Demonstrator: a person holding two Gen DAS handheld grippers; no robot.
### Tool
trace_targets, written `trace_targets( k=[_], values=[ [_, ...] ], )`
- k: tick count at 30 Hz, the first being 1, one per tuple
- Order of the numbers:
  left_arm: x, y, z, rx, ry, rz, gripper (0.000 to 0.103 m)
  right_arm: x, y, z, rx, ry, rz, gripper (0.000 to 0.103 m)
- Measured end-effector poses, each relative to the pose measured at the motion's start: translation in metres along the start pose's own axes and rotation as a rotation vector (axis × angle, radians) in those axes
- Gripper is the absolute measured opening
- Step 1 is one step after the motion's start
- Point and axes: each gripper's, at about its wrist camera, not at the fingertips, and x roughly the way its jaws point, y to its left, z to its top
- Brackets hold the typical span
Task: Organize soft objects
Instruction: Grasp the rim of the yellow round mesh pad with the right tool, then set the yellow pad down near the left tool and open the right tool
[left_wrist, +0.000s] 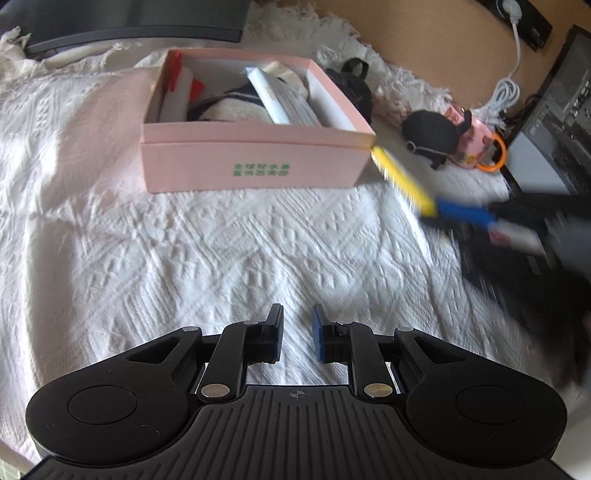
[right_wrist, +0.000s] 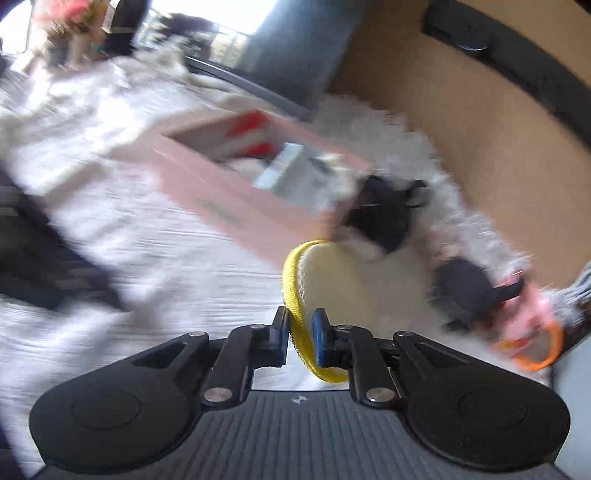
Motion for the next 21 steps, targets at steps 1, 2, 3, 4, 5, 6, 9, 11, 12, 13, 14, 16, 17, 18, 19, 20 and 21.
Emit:
trace_targets(
  k=[1,2,3,4,5,6,9,11,12,13,14,16,17,18,19,20,21],
  values=[
    [-0.001,0.004,0.001,-0.008,-0.007,0.004,0.018,-0.006,0.008,-0.001,0.015,0.006,0.047,0.015],
    [-0.002,0.009,0.002,-0.017,-0.014,0.008,0.018,-0.01,0.016,-0.003,0.029,0.019,0.104,0.017],
    [-0.003,0.014,0.003,-0.027,-0.021,0.013,0.018,-0.013,0.022,-0.006,0.046,0.024,0.155,0.025],
    [-0.004,0.019,0.004,-0.038,-0.028,0.018,0.018,-0.015,0.027,-0.008,0.059,0.027,0.179,0.039],
    [-0.005,0.023,0.006,-0.043,-0.034,0.021,0.018,-0.017,0.031,-0.01,0.063,0.025,0.186,0.046],
    [-0.006,0.024,0.008,-0.036,-0.04,0.019,0.018,-0.02,0.032,-0.012,0.065,0.017,0.178,0.057],
    [-0.01,0.019,0.013,0.026,-0.062,-0.024,0.018,-0.032,0.024,-0.018,0.103,-0.001,0.149,0.059],
    [-0.009,0.004,0.016,0.088,-0.08,-0.059,0.018,-0.039,0.011,-0.026,0.156,0.004,0.109,0.062],
    [-0.007,-0.006,0.016,0.124,-0.088,-0.071,0.018,-0.041,0.004,-0.03,0.179,0.011,0.086,0.063],
    [-0.004,-0.018,0.018,0.172,-0.095,-0.086,0.018,-0.042,-0.003,-0.036,0.205,0.021,0.061,0.063],
    [0.0,-0.029,0.019,0.224,-0.098,-0.097,0.018,-0.044,-0.012,-0.042,0.237,0.033,0.037,0.063],
    [0.013,-0.051,0.02,0.319,-0.079,-0.101,0.018,-0.046,-0.026,-0.054,0.293,0.057,0.001,0.063],
    [0.021,-0.06,0.02,0.354,-0.056,-0.098,0.018,-0.047,-0.033,-0.061,0.32,0.068,-0.016,0.063],
    [0.029,-0.066,0.018,0.378,-0.028,-0.099,0.018,-0.049,-0.04,-0.068,0.346,0.075,-0.036,0.063],
    [0.035,-0.072,0.016,0.397,0.0,-0.11,0.018,-0.05,-0.047,-0.074,0.371,0.079,-0.058,0.063],
    [0.038,-0.076,0.013,0.414,0.012,-0.119,0.021,-0.051,-0.053,-0.079,0.397,0.082,-0.08,0.063],
    [0.038,-0.081,0.01,0.437,0.007,-0.12,0.027,-0.052,-0.059,-0.085,0.422,0.083,-0.099,0.064]
  ],
)
